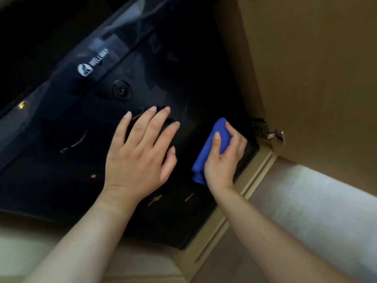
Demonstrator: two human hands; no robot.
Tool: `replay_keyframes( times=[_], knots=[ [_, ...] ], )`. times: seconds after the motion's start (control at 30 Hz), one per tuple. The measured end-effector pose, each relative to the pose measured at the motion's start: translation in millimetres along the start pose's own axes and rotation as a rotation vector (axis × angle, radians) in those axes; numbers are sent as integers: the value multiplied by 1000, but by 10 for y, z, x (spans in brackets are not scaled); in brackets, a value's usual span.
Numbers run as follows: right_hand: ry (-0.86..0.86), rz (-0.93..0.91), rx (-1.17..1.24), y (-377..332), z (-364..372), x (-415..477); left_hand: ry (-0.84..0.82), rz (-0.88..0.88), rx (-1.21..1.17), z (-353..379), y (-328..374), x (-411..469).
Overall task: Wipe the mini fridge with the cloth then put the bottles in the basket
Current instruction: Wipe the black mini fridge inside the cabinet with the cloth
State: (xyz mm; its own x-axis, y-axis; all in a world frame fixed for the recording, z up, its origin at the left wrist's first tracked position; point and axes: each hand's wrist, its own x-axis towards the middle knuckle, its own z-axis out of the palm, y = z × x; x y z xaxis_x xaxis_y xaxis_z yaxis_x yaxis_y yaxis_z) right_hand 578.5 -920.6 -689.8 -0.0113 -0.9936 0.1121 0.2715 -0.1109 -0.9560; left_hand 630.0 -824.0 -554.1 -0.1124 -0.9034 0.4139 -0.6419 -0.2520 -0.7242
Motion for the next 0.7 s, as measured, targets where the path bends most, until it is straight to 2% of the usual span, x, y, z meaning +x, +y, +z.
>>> replay_keyframes(
  times=[0.1, 0.2, 0.37, 0.43, 0.57, 0.7],
  knots=[
    [-128, -160, -16, -373, 38, 174, 58, -99, -110, -152, -29, 2],
    [-237, -372, -41, -853, 148, 279, 132, -237, -53, -374, -206, -129],
    [-234, -624, -37, -1605, 442, 328, 232, -444, -45, -619, -594, -310],
    [-248, -676, -74, -1592, 462, 243, 215, -513, -56, -621, -626, -317],
    [-325, -767, -181, -1077, 270, 112, 172, -576, 25, -527, -492, -354],
    [-348, -831, -225, -1048, 224, 325, 232, -648, 15, -476, -453, -334]
  ],
)
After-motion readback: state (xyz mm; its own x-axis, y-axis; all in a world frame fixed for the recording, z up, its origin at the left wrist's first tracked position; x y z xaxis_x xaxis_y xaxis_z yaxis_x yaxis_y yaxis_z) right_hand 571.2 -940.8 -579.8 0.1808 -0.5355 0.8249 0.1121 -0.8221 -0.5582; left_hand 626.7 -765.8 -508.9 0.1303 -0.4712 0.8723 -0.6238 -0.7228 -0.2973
